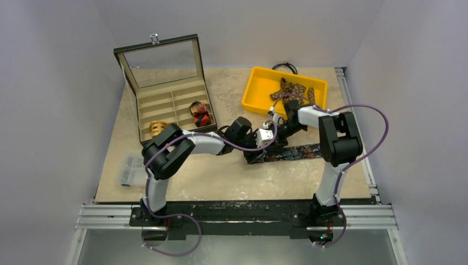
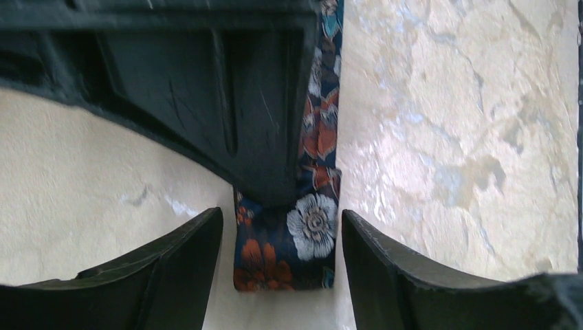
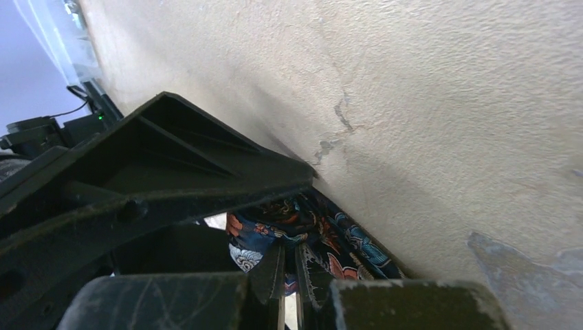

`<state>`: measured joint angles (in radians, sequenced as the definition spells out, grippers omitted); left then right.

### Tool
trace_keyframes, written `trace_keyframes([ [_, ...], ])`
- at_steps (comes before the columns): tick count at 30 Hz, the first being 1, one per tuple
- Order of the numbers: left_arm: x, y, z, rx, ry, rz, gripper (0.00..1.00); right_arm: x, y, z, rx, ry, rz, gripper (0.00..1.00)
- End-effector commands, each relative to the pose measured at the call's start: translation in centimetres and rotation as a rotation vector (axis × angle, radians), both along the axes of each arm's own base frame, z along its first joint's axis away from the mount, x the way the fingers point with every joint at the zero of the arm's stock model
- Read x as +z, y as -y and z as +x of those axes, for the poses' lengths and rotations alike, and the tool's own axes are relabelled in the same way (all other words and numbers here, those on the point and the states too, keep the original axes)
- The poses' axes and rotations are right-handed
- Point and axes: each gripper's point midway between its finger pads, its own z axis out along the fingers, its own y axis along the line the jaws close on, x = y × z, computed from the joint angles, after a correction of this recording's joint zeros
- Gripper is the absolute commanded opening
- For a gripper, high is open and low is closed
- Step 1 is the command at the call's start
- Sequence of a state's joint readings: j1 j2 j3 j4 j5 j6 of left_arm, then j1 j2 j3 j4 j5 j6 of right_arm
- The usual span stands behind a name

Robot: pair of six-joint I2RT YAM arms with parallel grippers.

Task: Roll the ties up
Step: Roll the tie at the center of the board.

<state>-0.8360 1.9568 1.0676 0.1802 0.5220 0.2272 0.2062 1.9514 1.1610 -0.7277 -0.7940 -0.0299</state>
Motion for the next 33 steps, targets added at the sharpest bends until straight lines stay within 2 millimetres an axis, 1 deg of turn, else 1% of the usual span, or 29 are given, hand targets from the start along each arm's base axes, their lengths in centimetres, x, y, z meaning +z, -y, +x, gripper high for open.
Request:
trace_keyframes([
  [1, -0.4, 2.3, 0.3, 0.016, -0.047, -0.017, 0.61, -4.4, 4.1, 1.6, 0.061, 0.133, -0.287, 0.00],
  [3, -0.9, 2.5, 0.4, 0.020, -0.057, -0.005, 0.56, -4.1, 4.0, 1.6, 0.062, 0.147, -0.281, 0.00],
  [5, -2.0, 2.1, 0.4, 0.035, -0.054, 0.038, 0.45, -3.6, 3.4, 1.7, 0.071, 0.162, -0.249, 0.00],
  [7, -2.8, 1.0, 0.3, 0.044, -0.036, 0.086, 0.36, -3.1, 2.8, 2.2, 0.063, 0.188, -0.214, 0.00],
  [9, -3.6, -0.8, -0.2, 0.035, -0.003, 0.138, 0.30, -2.2, 1.9, 3.1, 0.048, 0.218, -0.167, 0.00],
  [12, -4.4, -3.4, -1.0, 0.008, 0.055, 0.204, 0.29, -1.2, 0.6, 4.9, 0.032, 0.261, -0.122, 0.00],
  [15, -5.2, -5.0, -1.4, -0.010, 0.072, 0.269, 0.30, -0.6, -0.5, 5.7, 0.050, 0.257, -0.083, 0.00],
  [16, -5.4, -5.3, -1.5, -0.011, 0.077, 0.279, 0.30, -0.4, -0.8, 5.5, 0.061, 0.238, -0.062, 0.02],
  [17, -5.6, -5.5, -1.4, -0.010, 0.084, 0.291, 0.29, 0.0, -1.0, 5.3, 0.065, 0.227, -0.043, 0.12],
  [18, -5.7, -5.7, -1.3, -0.009, 0.087, 0.300, 0.29, 0.4, -0.8, 5.2, 0.061, 0.219, -0.036, 0.22],
  [19, -5.8, -5.7, -1.3, -0.008, 0.090, 0.305, 0.29, 1.0, -0.6, 4.9, 0.048, 0.213, -0.025, 0.28],
  [23, -6.1, -5.6, -0.9, -0.001, 0.091, 0.312, 0.29, 3.1, 0.3, 3.7, -0.026, 0.153, 0.051, 0.40],
  [25, -6.3, -5.4, -0.8, -0.001, 0.086, 0.317, 0.29, 4.0, -0.1, 2.7, -0.044, 0.116, 0.101, 0.47],
  [27, -6.3, -5.3, -0.9, -0.006, 0.088, 0.315, 0.30, 4.6, -1.0, 2.0, -0.082, 0.074, 0.155, 0.53],
  [29, -6.3, -5.3, -0.9, -0.014, 0.091, 0.315, 0.30, 4.6, -1.7, 1.9, -0.079, 0.076, 0.169, 0.54],
  [33, -6.2, -5.3, -1.0, -0.022, 0.093, 0.317, 0.31, 2.8, -2.5, 1.1, -0.051, 0.028, 0.165, 0.50],
])
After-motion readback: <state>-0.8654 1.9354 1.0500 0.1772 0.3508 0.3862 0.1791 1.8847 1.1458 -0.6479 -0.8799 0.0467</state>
